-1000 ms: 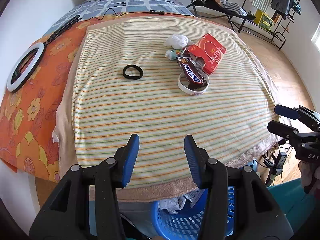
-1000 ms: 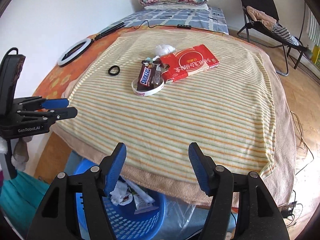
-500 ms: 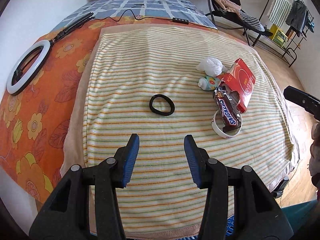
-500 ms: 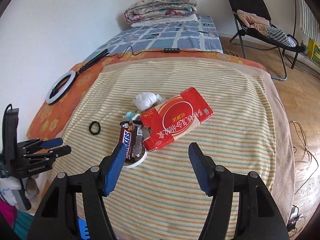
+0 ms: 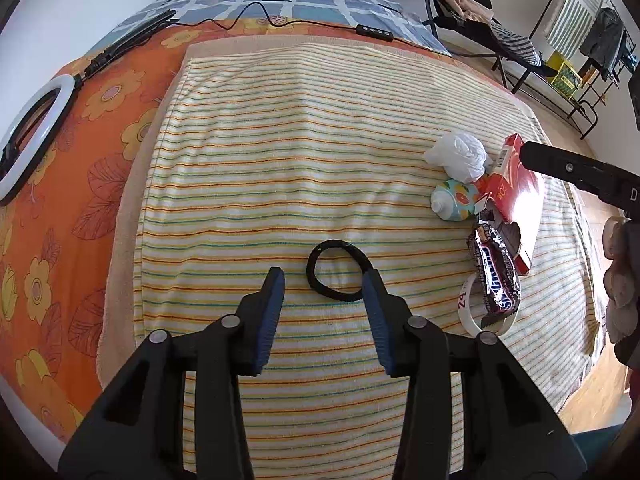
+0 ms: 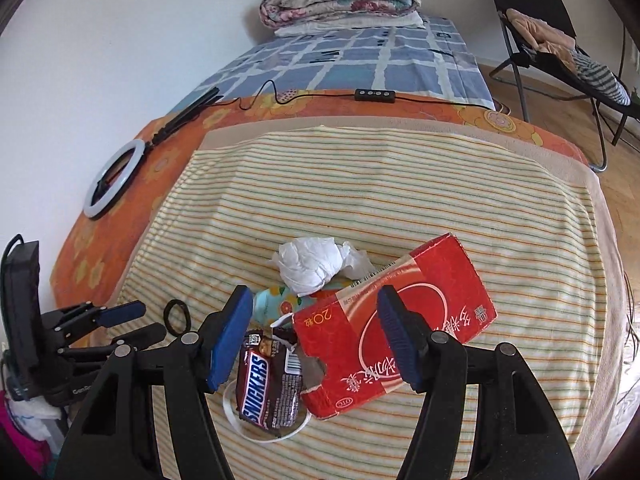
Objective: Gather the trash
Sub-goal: 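Move both tools back over the towel toward the remaining items, then grasp the black hair tie with the left tool while the right tool grasps the white tissue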
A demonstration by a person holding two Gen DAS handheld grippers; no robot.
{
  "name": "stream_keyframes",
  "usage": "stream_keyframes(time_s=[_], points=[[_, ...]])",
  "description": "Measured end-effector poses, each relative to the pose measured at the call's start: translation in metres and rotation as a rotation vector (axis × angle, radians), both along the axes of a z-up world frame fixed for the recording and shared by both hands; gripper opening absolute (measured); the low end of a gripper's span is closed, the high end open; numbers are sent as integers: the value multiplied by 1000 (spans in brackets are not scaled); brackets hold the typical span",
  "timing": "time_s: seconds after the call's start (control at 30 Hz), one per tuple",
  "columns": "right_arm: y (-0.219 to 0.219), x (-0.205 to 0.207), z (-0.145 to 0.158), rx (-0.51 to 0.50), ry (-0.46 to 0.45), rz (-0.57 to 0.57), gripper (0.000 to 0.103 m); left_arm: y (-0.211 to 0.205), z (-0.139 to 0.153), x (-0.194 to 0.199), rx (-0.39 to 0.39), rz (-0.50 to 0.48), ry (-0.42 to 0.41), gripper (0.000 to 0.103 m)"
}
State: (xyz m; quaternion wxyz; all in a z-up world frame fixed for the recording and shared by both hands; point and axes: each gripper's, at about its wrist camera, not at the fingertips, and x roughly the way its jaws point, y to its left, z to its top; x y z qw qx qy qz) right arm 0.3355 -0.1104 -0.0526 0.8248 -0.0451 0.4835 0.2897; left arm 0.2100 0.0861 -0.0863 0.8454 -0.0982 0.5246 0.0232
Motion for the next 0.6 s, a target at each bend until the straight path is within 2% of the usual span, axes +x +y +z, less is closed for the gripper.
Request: stream_keyframes(time_s=[0.1, 0.17, 0.23, 0.33, 0.47, 0.6], points=[[11, 9, -8, -12, 6, 8, 64, 4, -8, 4, -10, 10, 12, 32], [18, 14, -13, -16, 11, 10, 64, 7, -12, 6, -10, 15, 14, 25], [25, 16, -16, -22, 12, 16, 64, 9, -13, 8, -6, 15, 7, 24], [35, 17, -21, -50, 3, 34, 64, 10, -13, 10, 12, 17, -5, 13], [46, 18, -29, -106, -11, 46, 64, 12, -13, 10, 17, 19, -17, 7], [50, 21, -37, -142, -9, 49, 64, 15, -11, 8, 18, 23, -28, 6]])
